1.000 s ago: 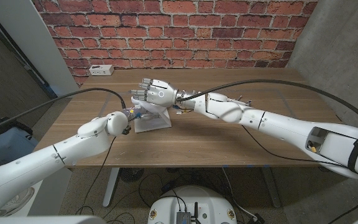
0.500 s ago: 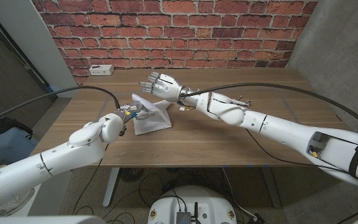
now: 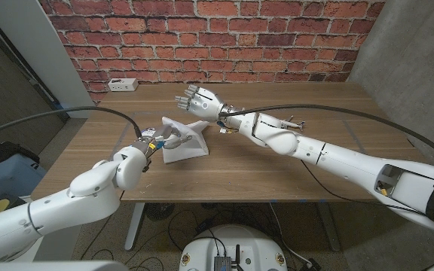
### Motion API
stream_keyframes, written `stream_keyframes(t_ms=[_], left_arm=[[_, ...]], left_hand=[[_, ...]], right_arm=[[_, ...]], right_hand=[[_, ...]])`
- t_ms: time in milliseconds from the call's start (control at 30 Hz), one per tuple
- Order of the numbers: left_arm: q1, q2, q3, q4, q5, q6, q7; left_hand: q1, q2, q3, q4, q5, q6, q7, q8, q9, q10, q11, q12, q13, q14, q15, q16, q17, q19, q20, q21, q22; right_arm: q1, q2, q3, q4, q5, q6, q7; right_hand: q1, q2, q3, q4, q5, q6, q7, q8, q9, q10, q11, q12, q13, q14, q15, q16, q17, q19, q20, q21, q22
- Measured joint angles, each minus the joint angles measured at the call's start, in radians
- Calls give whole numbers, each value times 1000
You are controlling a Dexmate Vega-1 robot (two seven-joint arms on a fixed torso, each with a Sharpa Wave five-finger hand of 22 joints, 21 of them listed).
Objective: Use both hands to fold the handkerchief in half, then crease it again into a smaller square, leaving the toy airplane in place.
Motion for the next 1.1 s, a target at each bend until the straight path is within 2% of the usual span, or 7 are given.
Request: stream_keyframes(t_ms=[33, 67, 233, 500, 633, 867, 1100], left_arm=[[0, 0, 0, 0, -3, 4, 19], [79, 26, -43, -57, -5, 7, 34], [165, 56, -95, -109, -19, 14, 101], [332, 91, -215, -159, -44, -45, 233], [420, 91, -288, -162, -51, -116, 294], [543, 36, -398, -126, -63, -282, 363], [614, -86, -470, -37, -85, -530, 413]], left_hand=[[0, 0, 2, -2, 0, 9, 1, 0, 0, 8, 0, 0, 1, 4, -4, 0, 0, 0, 0, 0, 0], [0, 0, 4, -4, -4, 17, 1, 0, 0, 14, -1, 2, 2, 13, -2, 0, 0, 1, -1, 0, 0], [7, 7, 7, -7, -6, 55, 16, 8, 0, 50, 6, 12, 2, 47, -1, 4, 2, 11, 4, 3, 0], [10, 44, 33, -21, -24, 263, 64, 56, 9, 252, 30, 66, 18, 268, -12, 47, 10, 101, 0, 38, 7], [13, 47, 38, -26, -24, 292, 72, 59, 10, 277, 34, 70, 20, 296, -14, 51, 12, 113, -5, 42, 7], [28, 62, 57, -34, -27, 293, 73, 59, 9, 277, 34, 70, 25, 296, -14, 51, 12, 113, -5, 42, 12], [47, 81, 77, -48, -27, 278, 70, 50, 14, 266, 34, 63, 29, 296, -14, 43, 9, 122, 4, 42, 12]], right_arm=[[-4, -1, 2, -5, 0, 0, 0], [-7, -1, 5, -8, -3, -5, 13], [-23, -2, 14, -23, -4, -13, 25], [-56, -7, 31, -51, -6, -34, 42], [-79, -8, 44, -68, -5, -51, 50], [-145, 3, 82, -104, 42, -100, 72], [-212, 39, 114, -128, 116, -150, 84]], right_hand=[[-1, -1, 1, -1, 0, 0, 0, 0, 0, 0, 0, 0, 0, 0, 0, 0, 0, 0, 0, 0, 0], [-1, -1, 1, -1, 0, 0, 0, 0, 0, 0, 0, 0, 0, 0, 0, 0, 0, 0, 0, 0, 0], [-7, 4, 5, 3, 0, 0, 0, 0, 0, 0, 0, 0, 0, 0, 0, 0, 0, 0, 0, 0, 0], [-15, 4, 9, -1, 0, 0, 0, 5, 0, 8, 3, 0, 0, 0, 0, 0, 0, 0, 0, 0, 0], [-26, 1, 9, -1, 0, 4, 4, 5, 0, 28, 8, 11, 0, 11, 0, 0, -1, 0, 0, -7, 0], [-103, -12, 3, 21, 0, 35, 20, 16, 0, 47, 11, 12, 0, 11, 0, 0, -3, 9, -2, -19, 3], [-149, -20, -5, 37, 0, 74, 31, 23, 0, 68, 18, 12, 0, 11, 0, 0, -3, 7, 8, -26, 3]])
